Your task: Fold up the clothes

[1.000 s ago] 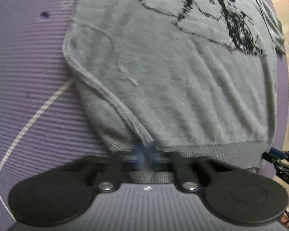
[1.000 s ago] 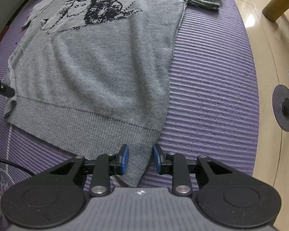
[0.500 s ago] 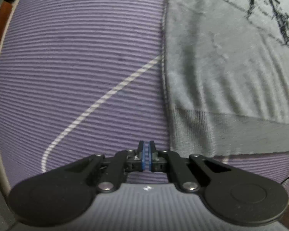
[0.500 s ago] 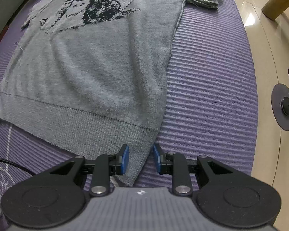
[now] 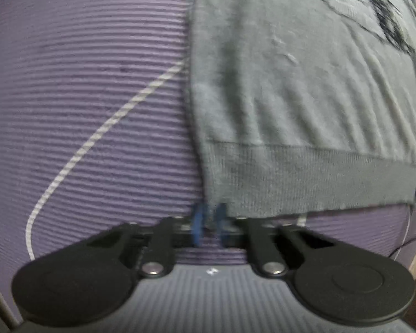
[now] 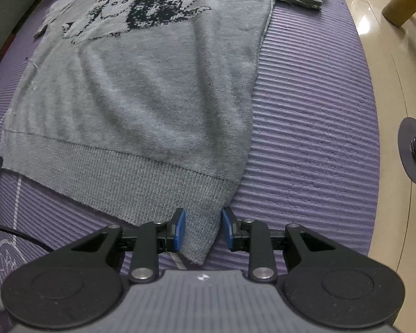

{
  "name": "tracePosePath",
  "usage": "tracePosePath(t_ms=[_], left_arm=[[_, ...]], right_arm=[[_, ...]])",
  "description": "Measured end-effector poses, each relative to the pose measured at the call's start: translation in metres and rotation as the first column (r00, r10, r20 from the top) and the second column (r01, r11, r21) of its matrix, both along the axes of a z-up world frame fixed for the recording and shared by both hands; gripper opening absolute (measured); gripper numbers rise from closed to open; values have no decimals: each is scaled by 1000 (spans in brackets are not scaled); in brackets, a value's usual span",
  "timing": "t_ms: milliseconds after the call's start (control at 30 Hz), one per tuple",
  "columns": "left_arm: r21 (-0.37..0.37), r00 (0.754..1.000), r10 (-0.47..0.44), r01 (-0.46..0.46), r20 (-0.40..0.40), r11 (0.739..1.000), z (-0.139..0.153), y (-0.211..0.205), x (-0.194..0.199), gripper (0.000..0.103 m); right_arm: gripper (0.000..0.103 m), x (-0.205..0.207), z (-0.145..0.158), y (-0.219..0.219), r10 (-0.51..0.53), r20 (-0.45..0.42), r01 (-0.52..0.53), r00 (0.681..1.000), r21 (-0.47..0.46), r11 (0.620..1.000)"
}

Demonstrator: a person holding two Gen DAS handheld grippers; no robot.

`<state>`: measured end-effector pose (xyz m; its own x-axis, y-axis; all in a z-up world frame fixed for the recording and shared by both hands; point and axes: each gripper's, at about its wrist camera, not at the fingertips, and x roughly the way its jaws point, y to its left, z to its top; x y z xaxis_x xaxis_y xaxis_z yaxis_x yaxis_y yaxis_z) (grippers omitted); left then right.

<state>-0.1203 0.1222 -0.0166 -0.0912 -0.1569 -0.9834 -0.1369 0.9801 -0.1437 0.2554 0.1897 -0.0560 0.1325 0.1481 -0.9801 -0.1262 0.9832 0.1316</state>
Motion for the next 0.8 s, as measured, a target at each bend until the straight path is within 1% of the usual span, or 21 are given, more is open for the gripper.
tracePosePath(t_ms=[67, 167, 300, 367, 433, 567, 700, 800], left_arm=[[63, 1000, -23, 23, 4, 998, 3, 6, -4, 0], [118, 1000, -28, 27, 1, 993, 6, 17, -7, 0], [137, 999, -51, 49, 7, 989, 9, 21, -7, 0], [150, 998, -60, 57, 17, 987, 7, 10, -3, 0], [154, 999, -51, 48, 18, 987, -1, -11, 8, 0], [145, 998, -55, 52, 17, 988, 3, -13, 4, 1], [141, 998, -54, 51, 15, 989, 1, -17, 2, 1], [145, 997, -72, 68, 19, 987, 2, -18, 2, 1]], right_arm=[[29, 0, 0, -3, -17, -5, 17, 1000, 11, 1000], [29, -1, 0, -8, -43, -15, 43, 999, 31, 999], [29, 1, 4, -14, -74, -7, 74, 997, 49, 996], [29, 3, 8, -20, -99, 6, 99, 995, 59, 993], [29, 6, 10, -24, -116, 18, 114, 993, 56, 992], [29, 6, 4, -27, -127, 14, 126, 992, 29, 992], [29, 1, -2, -15, -94, -2, 94, 996, 40, 995], [27, -4, -3, -1, -21, 19, 21, 1000, -6, 1000]])
